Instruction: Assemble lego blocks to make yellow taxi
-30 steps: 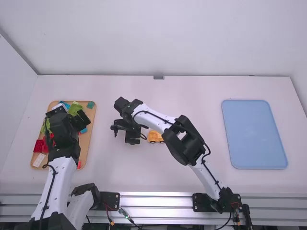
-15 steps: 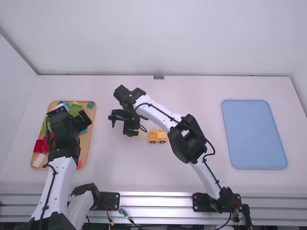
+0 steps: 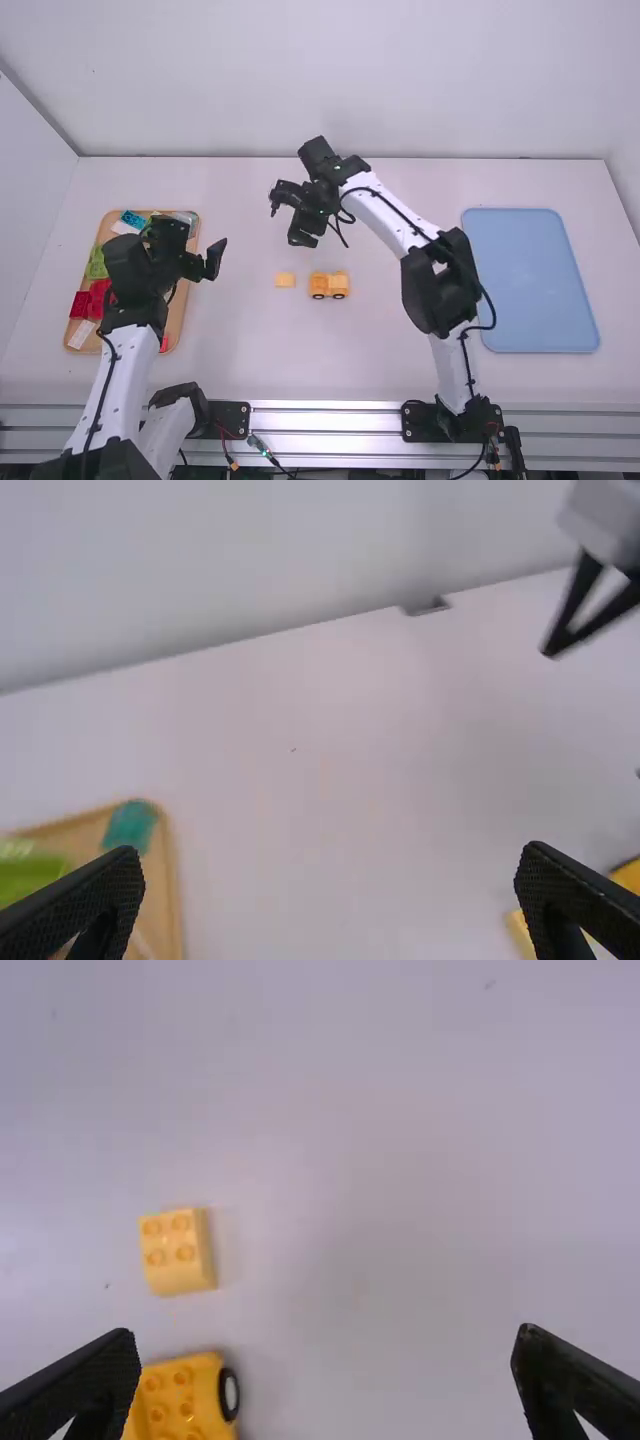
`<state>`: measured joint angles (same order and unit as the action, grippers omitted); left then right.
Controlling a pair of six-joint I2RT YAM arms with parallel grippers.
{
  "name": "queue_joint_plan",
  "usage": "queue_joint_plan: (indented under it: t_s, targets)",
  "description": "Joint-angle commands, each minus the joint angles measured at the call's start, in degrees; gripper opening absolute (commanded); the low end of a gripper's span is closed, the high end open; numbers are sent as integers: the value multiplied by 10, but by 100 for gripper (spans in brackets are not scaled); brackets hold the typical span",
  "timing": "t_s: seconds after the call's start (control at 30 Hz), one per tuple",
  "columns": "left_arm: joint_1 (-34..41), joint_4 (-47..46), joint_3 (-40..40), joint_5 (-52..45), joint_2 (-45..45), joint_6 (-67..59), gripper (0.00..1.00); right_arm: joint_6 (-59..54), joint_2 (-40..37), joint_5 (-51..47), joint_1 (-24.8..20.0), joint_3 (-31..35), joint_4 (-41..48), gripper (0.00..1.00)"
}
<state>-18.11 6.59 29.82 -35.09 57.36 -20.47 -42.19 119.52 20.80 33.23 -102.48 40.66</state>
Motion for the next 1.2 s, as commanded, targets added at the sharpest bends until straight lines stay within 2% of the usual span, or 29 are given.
queue_joint_plan:
  t_s: [0.0,0.03,0.07,0.1,0.13,0.2,0.23,0.3,0.4,0.5,0.6,0.73,0.87,1.17]
  targets:
    - [1,15,-2,-95,28,-66,99,42,-82,-7,0,97,-54,99]
    - [1,20,-2,-98,33,-64,99,47,-93,-10,-1,111,-66,99]
    - [1,43,-1,-113,54,-59,99,61,-131,-14,-6,168,-116,99]
    - [2,49,0,-121,63,-60,99,64,-146,-17,-8,188,-132,99]
    - [7,59,11,-141,94,-67,99,81,-186,-16,-15,248,-184,98]
    - [17,54,30,-144,126,-74,99,96,-221,-13,-25,305,-237,99]
    - [31,34,49,-144,152,-95,99,114,-247,-13,-36,351,-283,99]
    - [51,-7,76,-134,177,-132,99,134,-267,-13,-49,394,-327,99]
    - [129,-155,170,-44,252,-248,99,184,-296,-13,-85,479,-427,99]
    - [192,-264,244,45,308,-324,99,215,-307,-13,-108,520,-472,99]
    - [242,-361,311,123,367,-405,99,229,-308,-9,-128,541,-492,99]
    - [284,-428,374,205,446,-463,99,227,-308,18,-146,548,-490,99]
    - [307,-466,409,270,509,-471,99,227,-308,23,-156,549,-490,99]
    - [332,-462,399,272,542,-542,99,227,-308,19,-160,549,-490,99]
